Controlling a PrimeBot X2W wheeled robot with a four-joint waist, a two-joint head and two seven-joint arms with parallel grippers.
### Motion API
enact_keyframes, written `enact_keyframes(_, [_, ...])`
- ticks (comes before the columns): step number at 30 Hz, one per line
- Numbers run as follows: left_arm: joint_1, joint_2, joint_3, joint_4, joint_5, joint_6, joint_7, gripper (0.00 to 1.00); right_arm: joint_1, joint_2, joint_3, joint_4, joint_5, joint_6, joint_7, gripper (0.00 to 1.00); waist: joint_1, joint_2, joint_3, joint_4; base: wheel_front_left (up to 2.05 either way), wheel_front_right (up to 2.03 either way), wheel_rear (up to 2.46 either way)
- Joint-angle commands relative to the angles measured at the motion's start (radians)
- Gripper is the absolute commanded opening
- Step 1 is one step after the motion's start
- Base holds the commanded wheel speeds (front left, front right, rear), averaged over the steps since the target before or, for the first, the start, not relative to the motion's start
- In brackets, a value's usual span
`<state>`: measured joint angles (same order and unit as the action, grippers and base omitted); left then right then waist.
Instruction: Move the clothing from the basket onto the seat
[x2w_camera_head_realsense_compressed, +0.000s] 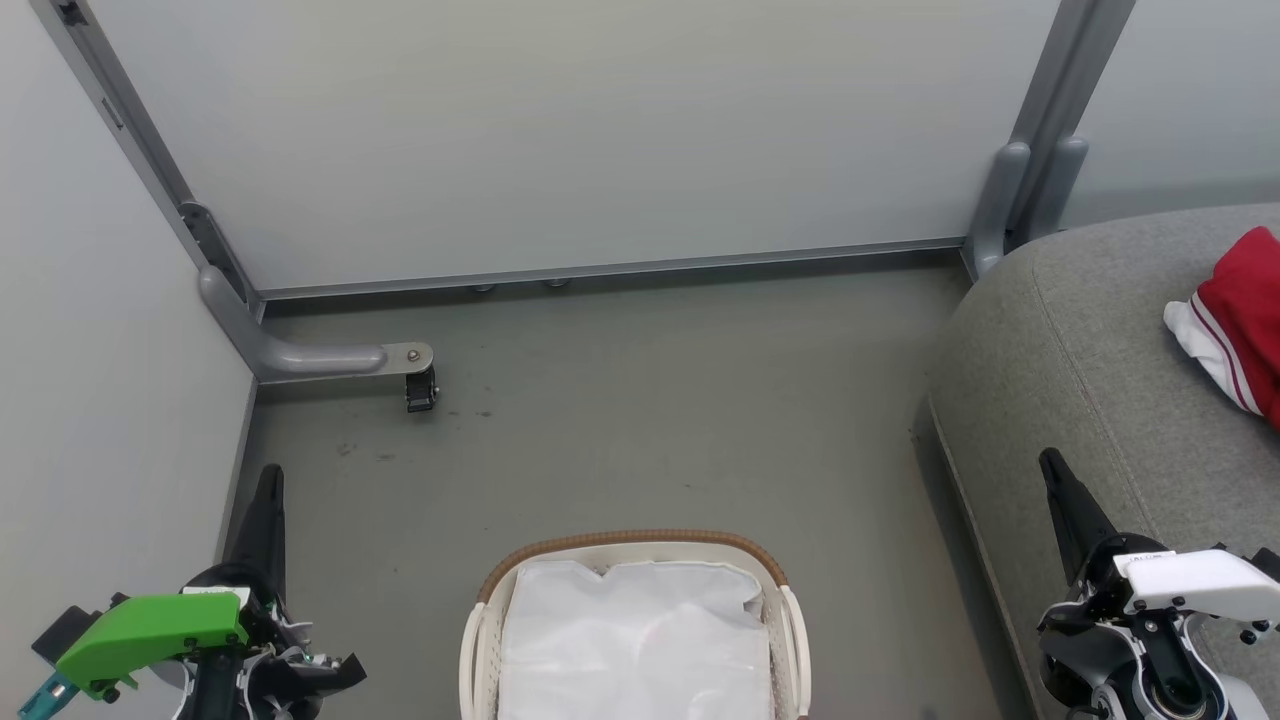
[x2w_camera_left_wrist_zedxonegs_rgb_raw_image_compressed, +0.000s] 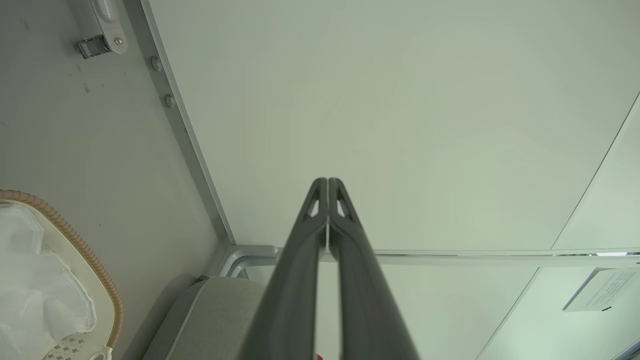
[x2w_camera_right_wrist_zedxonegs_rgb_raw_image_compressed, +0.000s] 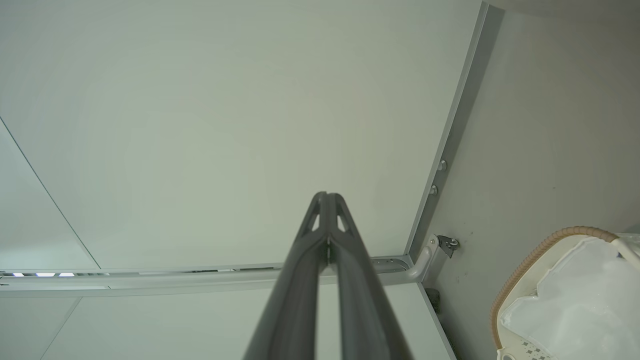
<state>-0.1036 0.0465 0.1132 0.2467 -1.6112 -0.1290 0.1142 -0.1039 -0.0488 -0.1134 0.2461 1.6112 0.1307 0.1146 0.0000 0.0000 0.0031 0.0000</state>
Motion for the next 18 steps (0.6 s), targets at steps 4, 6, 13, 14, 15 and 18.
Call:
enact_keyframes(4, [-0.012, 0.007, 0.003, -0.002, -0.003, -0.005, 0.003, 0.0, -0.009, -0.003, -0.002, -0.004, 0.003, 0.0, 0.003, 0.0, 0.0, 0.0, 0.0, 0.0, 0.0, 0.0, 0.0])
enact_keyframes(6, [-0.012, 0.007, 0.003, -0.002, -0.003, -0.005, 0.003, 0.0, -0.009, -0.003, -0.002, -0.004, 0.003, 0.0, 0.003, 0.0, 0.0, 0.0, 0.0, 0.0, 0.0, 0.0, 0.0])
enact_keyframes(13, [-0.012, 0.007, 0.002, -0.002, -0.003, -0.005, 0.003, 0.0, -0.009, -0.003, -0.002, -0.003, 0.003, 0.0, 0.003, 0.0, 0.0, 0.0, 0.0, 0.0, 0.0, 0.0, 0.0])
enact_keyframes(14, [-0.012, 0.007, 0.002, -0.002, -0.003, -0.005, 0.003, 0.0, -0.009, -0.003, -0.002, -0.003, 0.003, 0.0, 0.003, 0.0, 0.0, 0.0, 0.0, 0.0, 0.0, 0.0, 0.0])
enact_keyframes(15, [-0.012, 0.007, 0.002, -0.002, -0.003, -0.005, 0.003, 0.0, -0.009, -0.003, -0.002, -0.004, 0.003, 0.0, 0.003, 0.0, 0.0, 0.0, 0.0, 0.0, 0.0, 0.0, 0.0])
enact_keyframes(18, [-0.012, 0.007, 0.002, -0.002, -0.003, -0.005, 0.003, 0.0, -0.009, -0.003, -0.002, -0.004, 0.003, 0.0, 0.003, 0.0, 0.0, 0.0, 0.0, 0.0, 0.0, 0.0, 0.0])
